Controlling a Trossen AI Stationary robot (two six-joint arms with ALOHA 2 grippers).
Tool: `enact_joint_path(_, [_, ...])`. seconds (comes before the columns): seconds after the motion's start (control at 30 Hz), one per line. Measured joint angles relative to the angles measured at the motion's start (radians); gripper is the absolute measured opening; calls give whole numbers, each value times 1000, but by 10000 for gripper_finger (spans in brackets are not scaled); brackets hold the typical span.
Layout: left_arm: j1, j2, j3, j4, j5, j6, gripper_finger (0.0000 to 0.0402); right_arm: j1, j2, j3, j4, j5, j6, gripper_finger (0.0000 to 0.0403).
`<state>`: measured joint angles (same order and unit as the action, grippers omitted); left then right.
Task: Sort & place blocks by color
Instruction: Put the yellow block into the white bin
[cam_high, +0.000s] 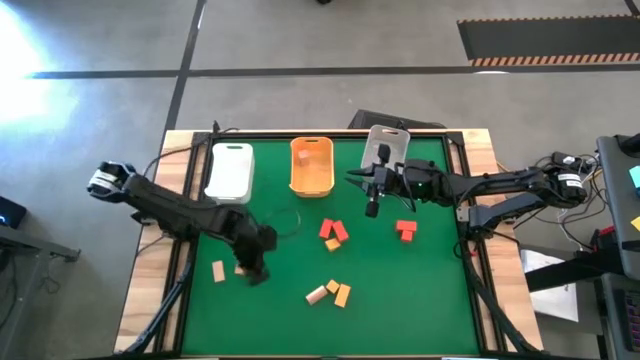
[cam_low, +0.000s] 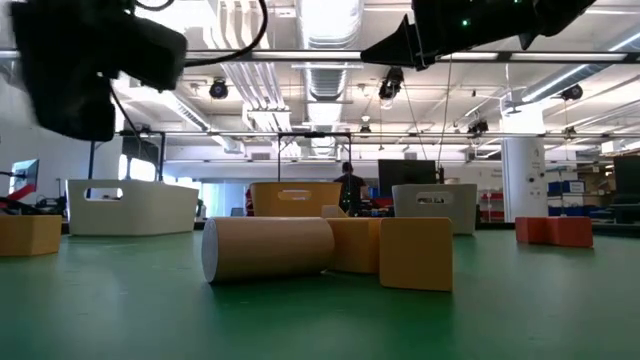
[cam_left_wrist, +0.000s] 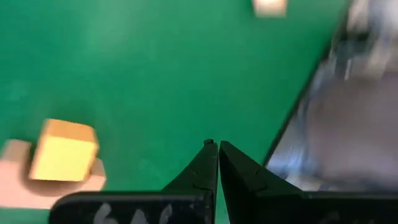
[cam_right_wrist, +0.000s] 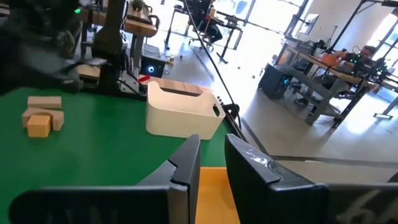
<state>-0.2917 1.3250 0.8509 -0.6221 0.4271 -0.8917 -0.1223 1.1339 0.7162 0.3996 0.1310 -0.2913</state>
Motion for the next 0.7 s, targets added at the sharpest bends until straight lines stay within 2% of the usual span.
enact_joint_path(0.1, [-47,29,-1,-15,10,154,0,0,0,0,0,0,0,63])
enact_joint_path(0.3, [-76,69,-6,-85,-16,167,7,0,0,0,1,0,2,65])
enact_joint_path(0.5, [-77,48,-6,-125,-20,192,60,0,0,-1,0,0,19,65])
enact_joint_path(0.6, [-81,25,-6,-166,-103,207,97,0,0,-3,-3,0,29,63])
enact_joint_path(0.7, [-89,17,-6,-219,-228,245,135,0,0,-9,-6,0,30,64])
